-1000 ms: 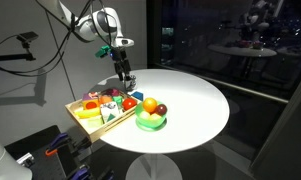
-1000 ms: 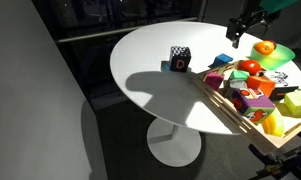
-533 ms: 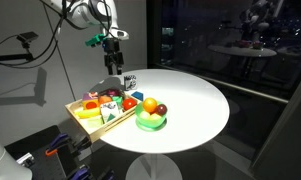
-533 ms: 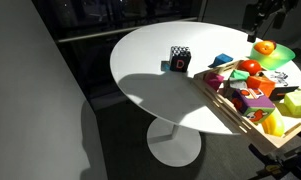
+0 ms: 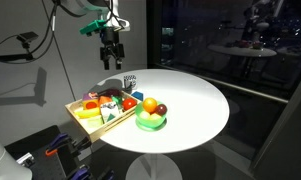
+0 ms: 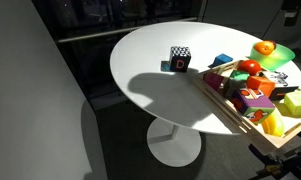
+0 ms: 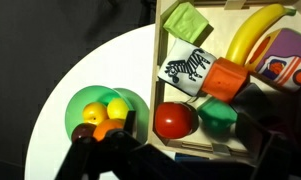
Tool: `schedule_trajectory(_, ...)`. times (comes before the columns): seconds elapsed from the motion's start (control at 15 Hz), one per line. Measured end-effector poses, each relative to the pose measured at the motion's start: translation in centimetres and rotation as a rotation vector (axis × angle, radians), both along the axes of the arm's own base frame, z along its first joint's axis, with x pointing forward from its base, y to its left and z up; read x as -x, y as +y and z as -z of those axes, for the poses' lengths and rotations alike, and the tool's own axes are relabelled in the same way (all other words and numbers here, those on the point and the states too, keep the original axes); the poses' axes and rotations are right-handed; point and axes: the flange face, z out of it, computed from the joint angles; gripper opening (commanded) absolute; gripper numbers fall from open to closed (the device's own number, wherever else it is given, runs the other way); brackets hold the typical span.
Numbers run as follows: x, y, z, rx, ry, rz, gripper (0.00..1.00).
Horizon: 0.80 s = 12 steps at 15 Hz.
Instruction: Remove the plush toy with letter D from the crate and put it on the table
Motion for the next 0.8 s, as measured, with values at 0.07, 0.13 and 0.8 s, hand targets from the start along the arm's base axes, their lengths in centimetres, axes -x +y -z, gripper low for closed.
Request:
schedule_trajectory(0.07,0.5,-0.8,-0.6,-0.020,0.010,-0.016,1.00)
schedule_trajectory(0.13,1.0,-1.4,-1.2,-0.042,0.018,-0.033,1.00)
schedule_trajectory(0.8,6.5,-4.9,-7.0,-0.171,-0.023,-0.191,1.00)
